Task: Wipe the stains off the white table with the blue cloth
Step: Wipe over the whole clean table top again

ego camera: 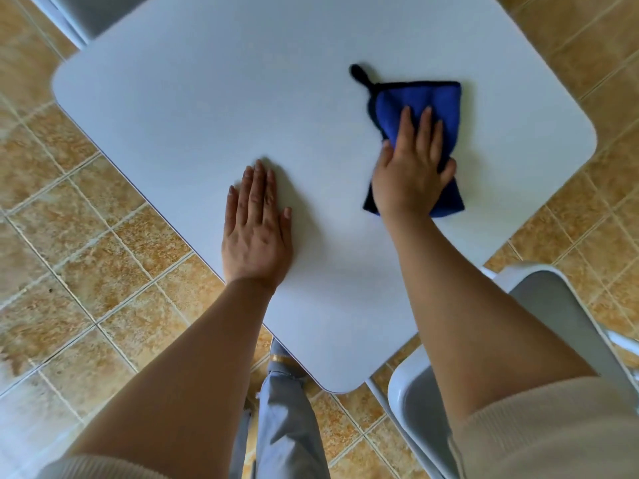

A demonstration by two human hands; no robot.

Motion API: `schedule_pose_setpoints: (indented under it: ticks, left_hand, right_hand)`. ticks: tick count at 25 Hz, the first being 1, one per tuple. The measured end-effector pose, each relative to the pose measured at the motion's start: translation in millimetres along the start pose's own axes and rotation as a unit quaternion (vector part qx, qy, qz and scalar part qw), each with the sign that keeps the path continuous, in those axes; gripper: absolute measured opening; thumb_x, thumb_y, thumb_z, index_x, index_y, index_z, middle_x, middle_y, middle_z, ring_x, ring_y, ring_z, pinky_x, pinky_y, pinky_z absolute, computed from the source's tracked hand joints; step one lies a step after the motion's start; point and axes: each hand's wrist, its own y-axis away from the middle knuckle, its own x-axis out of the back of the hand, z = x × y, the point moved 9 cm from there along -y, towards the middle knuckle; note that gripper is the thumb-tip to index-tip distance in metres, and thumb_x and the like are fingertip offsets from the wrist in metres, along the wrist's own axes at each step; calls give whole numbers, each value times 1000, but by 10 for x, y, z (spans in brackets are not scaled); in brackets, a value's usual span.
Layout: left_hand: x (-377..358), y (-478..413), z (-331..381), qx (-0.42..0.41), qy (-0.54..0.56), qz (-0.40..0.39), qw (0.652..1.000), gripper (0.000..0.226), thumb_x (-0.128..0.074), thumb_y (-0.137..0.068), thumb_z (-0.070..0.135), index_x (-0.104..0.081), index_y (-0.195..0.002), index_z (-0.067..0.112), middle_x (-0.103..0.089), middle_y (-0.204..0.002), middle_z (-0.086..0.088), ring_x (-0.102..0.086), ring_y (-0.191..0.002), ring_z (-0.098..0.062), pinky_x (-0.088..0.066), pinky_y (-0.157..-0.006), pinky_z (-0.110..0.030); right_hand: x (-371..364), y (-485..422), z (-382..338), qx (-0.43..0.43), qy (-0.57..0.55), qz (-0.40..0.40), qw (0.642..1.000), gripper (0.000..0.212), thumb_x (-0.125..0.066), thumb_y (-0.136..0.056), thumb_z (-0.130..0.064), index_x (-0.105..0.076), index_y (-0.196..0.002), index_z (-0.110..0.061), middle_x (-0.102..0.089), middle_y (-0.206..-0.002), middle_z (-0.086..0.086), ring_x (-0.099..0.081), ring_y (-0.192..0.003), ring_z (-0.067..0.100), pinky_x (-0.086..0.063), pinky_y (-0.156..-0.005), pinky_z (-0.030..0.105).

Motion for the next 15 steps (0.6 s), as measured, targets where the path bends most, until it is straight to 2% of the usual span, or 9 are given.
schedule_pose_setpoints:
  ticks: [3,5,8,11,15]
  left_hand:
    - [38,7,-34,-2,33,9,999,57,-25,-100,30,-27,-150,3,-25,-158,-12,-19,-147,-21,-8,-121,-37]
    - [78,16,-41,-3,66,13,998,56,-25,-100,28,-28,-150,2,-26,-157,-13,-21,-146,-21,-9,-121,-37]
    - [165,69,-162,35,92,14,995,56,-25,-102,28,-22,-152,3,-19,-159,-12,-14,-148,-22,-5,-121,-36]
    - [234,295,-431,82,50,9,995,56,-22,-104,31,-15,-153,6,-13,-161,-8,-7,-149,-19,0,-121,-36]
    - [175,471,-568,56,15,-28,998,57,-24,-104,32,-8,-155,9,-7,-162,-6,-1,-149,-16,2,-121,-34]
  right_hand:
    - [-13,450,-491,83,-21,47,995,54,-47,-95,-38,-44,-147,-29,-37,-158,0,-33,-146,19,-30,-104,48]
    - [-36,889,-618,124,-30,61,990,51,-48,-96,-38,-47,-146,-27,-41,-155,0,-38,-143,20,-33,-102,48]
    - [-30,1491,-600,144,-40,53,987,51,-45,-99,-37,-42,-149,-26,-37,-157,-1,-34,-145,20,-34,-104,48]
    - [-59,1988,-451,130,-23,14,991,56,-43,-98,-36,-34,-153,-28,-28,-162,-2,-27,-149,19,-31,-108,49]
    - [-72,2404,-140,134,14,-1,991,59,-45,-96,-37,-33,-153,-29,-26,-162,-3,-27,-149,18,-30,-109,49]
